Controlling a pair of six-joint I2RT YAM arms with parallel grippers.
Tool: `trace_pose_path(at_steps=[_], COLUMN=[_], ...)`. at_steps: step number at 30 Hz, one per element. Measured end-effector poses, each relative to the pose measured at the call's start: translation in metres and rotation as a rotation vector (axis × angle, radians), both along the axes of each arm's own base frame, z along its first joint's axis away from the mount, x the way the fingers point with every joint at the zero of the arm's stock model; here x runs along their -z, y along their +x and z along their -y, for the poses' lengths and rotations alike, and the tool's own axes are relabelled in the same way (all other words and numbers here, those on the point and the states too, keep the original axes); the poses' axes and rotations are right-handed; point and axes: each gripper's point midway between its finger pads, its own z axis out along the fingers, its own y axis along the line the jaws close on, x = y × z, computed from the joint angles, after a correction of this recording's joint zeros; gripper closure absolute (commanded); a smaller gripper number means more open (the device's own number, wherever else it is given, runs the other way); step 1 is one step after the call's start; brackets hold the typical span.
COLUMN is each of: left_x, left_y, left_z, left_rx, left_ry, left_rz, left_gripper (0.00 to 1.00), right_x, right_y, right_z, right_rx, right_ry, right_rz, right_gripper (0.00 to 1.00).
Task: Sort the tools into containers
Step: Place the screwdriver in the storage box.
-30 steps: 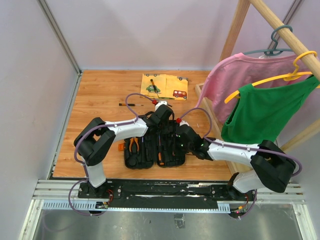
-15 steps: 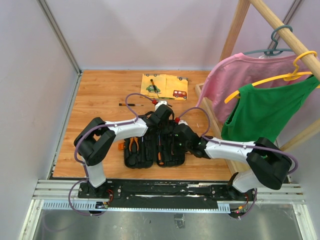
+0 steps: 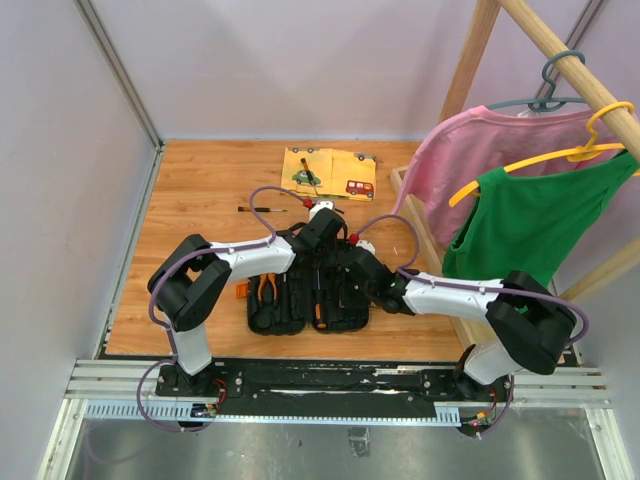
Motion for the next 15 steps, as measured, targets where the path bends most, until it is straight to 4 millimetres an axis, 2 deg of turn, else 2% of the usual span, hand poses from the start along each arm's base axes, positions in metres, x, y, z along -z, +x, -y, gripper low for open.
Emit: trace_pose_path(at_steps=[8,15], left_x=[0.0007,0.001], left_y=[0.0012,0.0025], left_z=[-0.0002,-0.0006], left_rx=[-0.001,-0.002], left_ry=[-0.01,-0.017], left_rz=[0.002,0.005], left_gripper=[0.8,0.8], right_x=[0.0085,0.0028], right_y=[0.0018,0.0036], right_z=[0.0015,0.0006], right_rx=[0.048,0.051], right_ry=[-0.032,-0.022], right_rz=[-0.005,0.01], right_gripper=[1.0,0.99])
